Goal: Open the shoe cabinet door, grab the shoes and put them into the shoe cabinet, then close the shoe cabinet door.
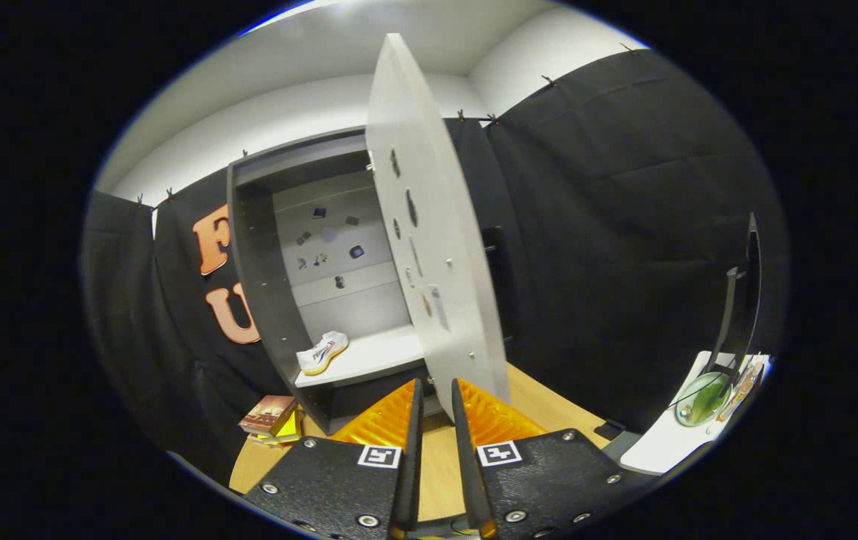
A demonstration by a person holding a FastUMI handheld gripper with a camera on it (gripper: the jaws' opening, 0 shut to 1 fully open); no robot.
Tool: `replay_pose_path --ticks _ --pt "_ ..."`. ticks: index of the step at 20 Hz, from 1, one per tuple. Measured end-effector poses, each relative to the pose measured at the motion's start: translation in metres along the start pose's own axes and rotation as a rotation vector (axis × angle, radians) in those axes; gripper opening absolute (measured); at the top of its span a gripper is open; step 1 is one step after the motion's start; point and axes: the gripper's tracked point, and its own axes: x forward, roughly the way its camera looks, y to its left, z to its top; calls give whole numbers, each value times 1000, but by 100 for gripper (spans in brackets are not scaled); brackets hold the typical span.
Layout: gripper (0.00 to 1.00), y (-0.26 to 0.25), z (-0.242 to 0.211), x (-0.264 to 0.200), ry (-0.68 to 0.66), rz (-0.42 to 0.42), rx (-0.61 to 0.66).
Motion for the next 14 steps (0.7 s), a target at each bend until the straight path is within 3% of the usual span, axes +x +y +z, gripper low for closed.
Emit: replay_pose_path --ticks 3,8,14 --pt "37 39 -27 11 37 62 -63" --pt "73 93 -123 45 216 133 -101" --pt "82 108 -256 80 451 183 -105"
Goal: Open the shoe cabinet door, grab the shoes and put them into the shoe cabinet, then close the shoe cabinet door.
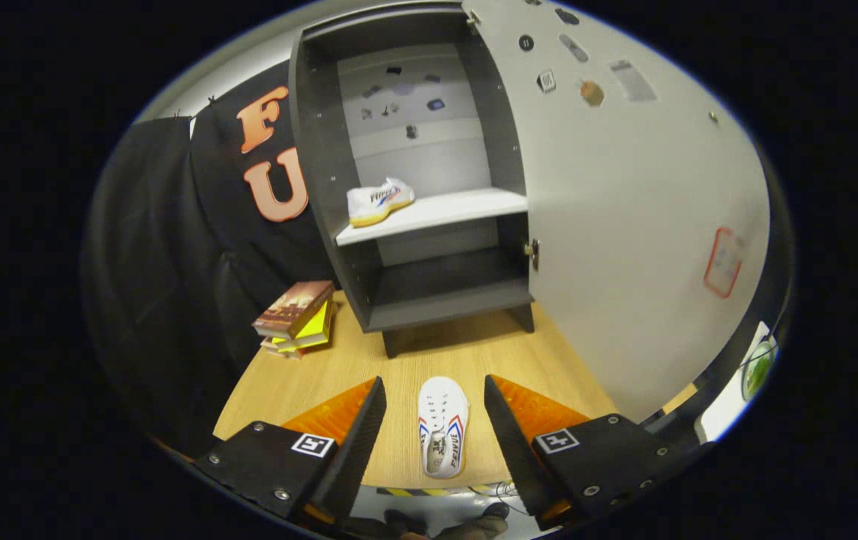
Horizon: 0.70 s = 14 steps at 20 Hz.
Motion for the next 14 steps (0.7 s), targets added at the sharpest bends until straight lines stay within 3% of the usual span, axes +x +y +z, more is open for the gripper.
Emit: replay_pose_path --ticks 9,14 --pt "84 30 -121 85 259 60 -87" --pt "71 35 -162 114 345 56 -110"
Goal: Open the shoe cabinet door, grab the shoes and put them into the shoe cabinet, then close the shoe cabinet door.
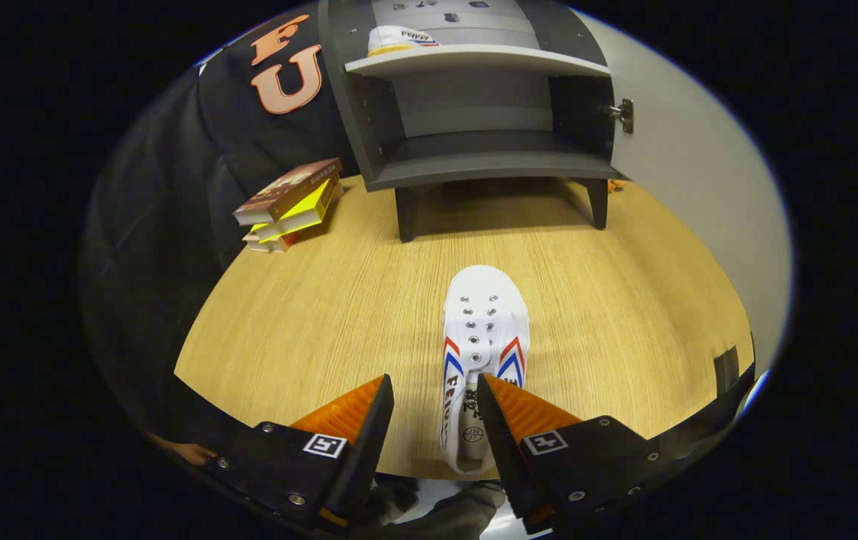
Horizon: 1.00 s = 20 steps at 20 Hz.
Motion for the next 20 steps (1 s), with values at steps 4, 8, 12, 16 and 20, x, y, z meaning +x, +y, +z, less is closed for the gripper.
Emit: replay_pose_path --ticks 4,8,12,16,20 --pt "61 -8 -10 23 3 -56 -19" --pt "48 -14 -6 46 -32 -125 14" --pt "26 -22 -3 47 -83 -166 43" --pt "6 -17 -5 49 -6 -163 6" --pt "1 -15 7 36 18 -145 -5"
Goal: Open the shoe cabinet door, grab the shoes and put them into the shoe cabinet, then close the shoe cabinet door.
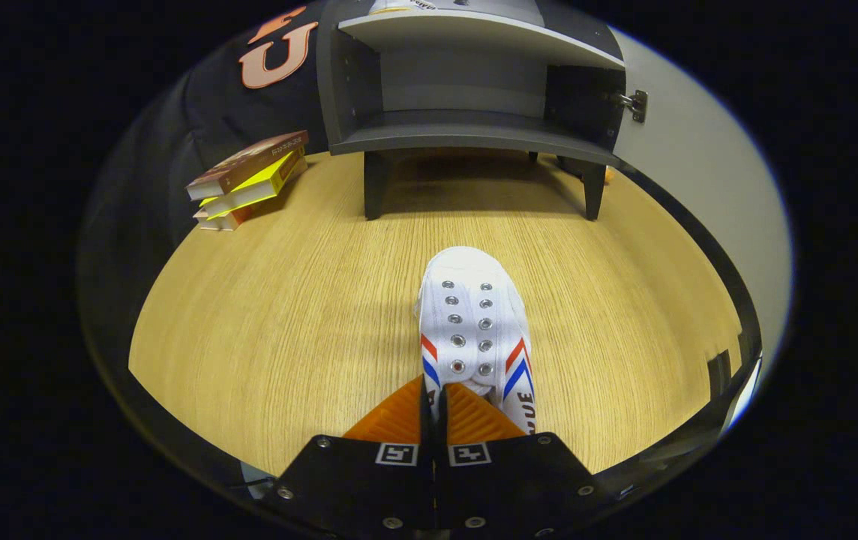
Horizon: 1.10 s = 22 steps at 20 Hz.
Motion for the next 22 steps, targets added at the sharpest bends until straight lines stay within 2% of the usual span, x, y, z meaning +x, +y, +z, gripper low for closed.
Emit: replay_pose_path --ticks 8,14,22 --pt "1 -14 41 -59 -55 29 15" --pt "1 -19 103 -111 -177 64 23" --pt "1 -44 189 -162 -328 41 -22"
